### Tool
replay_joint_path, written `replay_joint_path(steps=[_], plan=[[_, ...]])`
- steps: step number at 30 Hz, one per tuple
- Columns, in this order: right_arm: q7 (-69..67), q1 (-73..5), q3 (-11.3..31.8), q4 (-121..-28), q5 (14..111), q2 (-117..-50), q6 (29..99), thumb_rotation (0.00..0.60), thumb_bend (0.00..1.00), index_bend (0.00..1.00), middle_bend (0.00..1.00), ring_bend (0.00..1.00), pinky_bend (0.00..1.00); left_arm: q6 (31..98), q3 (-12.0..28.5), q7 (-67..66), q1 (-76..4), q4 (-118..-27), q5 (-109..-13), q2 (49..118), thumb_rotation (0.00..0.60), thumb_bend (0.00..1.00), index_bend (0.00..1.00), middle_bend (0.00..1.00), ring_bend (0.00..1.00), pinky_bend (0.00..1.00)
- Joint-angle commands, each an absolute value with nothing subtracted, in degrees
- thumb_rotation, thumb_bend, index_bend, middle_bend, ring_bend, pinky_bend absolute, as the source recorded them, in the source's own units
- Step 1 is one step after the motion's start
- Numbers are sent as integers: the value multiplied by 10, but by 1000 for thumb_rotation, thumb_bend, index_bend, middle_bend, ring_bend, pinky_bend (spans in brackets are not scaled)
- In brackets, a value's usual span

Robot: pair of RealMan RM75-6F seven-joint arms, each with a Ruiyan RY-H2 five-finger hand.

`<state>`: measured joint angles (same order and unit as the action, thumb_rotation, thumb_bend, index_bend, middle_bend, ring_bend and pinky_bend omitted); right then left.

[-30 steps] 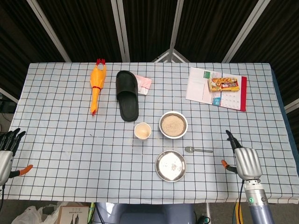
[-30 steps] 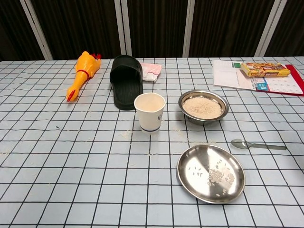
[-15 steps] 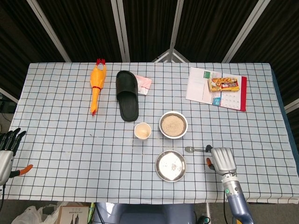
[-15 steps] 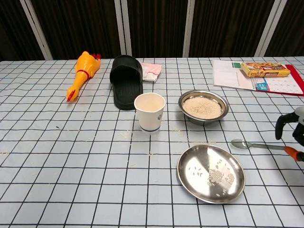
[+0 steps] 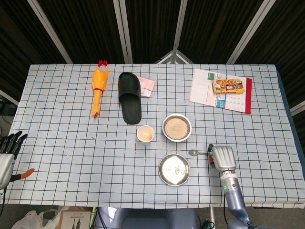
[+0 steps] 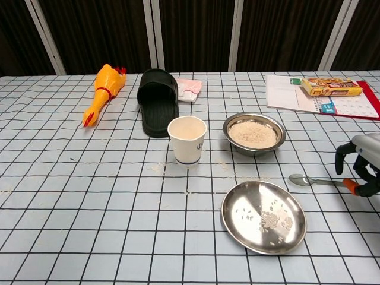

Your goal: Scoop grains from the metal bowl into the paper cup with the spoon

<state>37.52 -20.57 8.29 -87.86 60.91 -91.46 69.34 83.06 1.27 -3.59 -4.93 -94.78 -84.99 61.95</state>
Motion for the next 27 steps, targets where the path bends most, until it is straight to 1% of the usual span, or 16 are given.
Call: replay_joint_path(steps=[1, 14, 20, 24, 27], plan=[[372, -207, 81, -871, 606, -918, 693, 600, 500, 486, 863, 1000, 1000, 829, 12, -36, -50, -949, -848, 619, 600, 0, 0, 0, 0, 0], [358, -211, 79, -845, 606, -932, 697, 600, 500, 478, 863, 1000, 1000, 828, 13, -40, -50, -952, -845, 619, 600, 0, 0, 0, 0, 0], [356, -212, 77, -837, 605, -937, 698, 600, 500, 464, 863, 1000, 1000, 827, 13, -39, -50, -952, -844, 619, 600, 0, 0, 0, 0, 0], [353, -212, 77, -831, 605, -941, 699, 600, 477, 433, 863, 1000, 1000, 826, 13, -38, -50, -954, -842, 618, 600, 0, 0, 0, 0, 0], [353, -212, 76, -829, 604, -943, 700, 600, 474, 430, 863, 1000, 1000, 826, 13, -38, -50, -954, -843, 618, 600, 0, 0, 0, 0, 0]])
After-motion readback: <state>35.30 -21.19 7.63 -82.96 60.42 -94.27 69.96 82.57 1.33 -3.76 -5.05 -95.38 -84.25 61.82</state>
